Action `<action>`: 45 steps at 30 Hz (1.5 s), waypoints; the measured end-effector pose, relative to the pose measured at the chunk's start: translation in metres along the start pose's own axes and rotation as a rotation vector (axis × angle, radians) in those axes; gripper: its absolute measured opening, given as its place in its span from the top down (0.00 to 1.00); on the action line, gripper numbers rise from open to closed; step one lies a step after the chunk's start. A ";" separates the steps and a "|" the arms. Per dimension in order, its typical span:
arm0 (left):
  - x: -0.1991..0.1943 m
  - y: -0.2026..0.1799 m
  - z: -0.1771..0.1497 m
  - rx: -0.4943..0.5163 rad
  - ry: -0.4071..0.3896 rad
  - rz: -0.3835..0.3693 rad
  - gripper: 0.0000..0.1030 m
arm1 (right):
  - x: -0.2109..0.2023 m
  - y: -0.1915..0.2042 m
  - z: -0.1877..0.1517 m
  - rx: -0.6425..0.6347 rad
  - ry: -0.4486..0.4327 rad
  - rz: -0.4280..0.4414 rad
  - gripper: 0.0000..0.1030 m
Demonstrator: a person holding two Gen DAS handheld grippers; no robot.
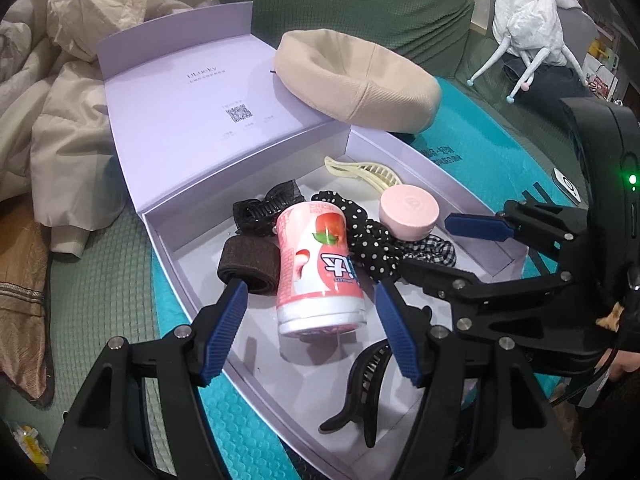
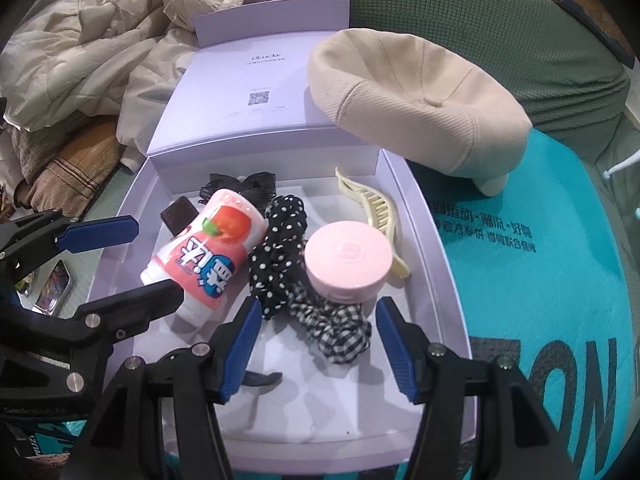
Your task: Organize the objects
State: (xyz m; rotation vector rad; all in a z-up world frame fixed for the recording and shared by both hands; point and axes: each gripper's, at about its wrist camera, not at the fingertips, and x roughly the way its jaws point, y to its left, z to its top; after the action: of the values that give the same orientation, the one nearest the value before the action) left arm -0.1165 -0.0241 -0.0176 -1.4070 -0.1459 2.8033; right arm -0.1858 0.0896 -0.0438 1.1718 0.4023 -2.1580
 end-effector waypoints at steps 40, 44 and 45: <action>-0.077 -0.009 0.012 0.014 -0.056 0.041 0.21 | -0.095 0.019 -0.010 0.002 -0.105 -0.044 0.32; -0.086 -0.012 0.012 0.020 -0.064 0.061 0.20 | -0.107 0.019 -0.010 0.018 -0.110 -0.078 0.31; -0.089 -0.013 0.011 0.022 -0.069 0.063 0.20 | -0.110 0.019 -0.010 0.021 -0.112 -0.083 0.31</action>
State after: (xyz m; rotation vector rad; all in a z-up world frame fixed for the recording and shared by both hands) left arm -0.0727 -0.0156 0.0619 -1.3343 -0.0717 2.8963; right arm -0.1230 0.1238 0.0424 1.0565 0.3857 -2.2923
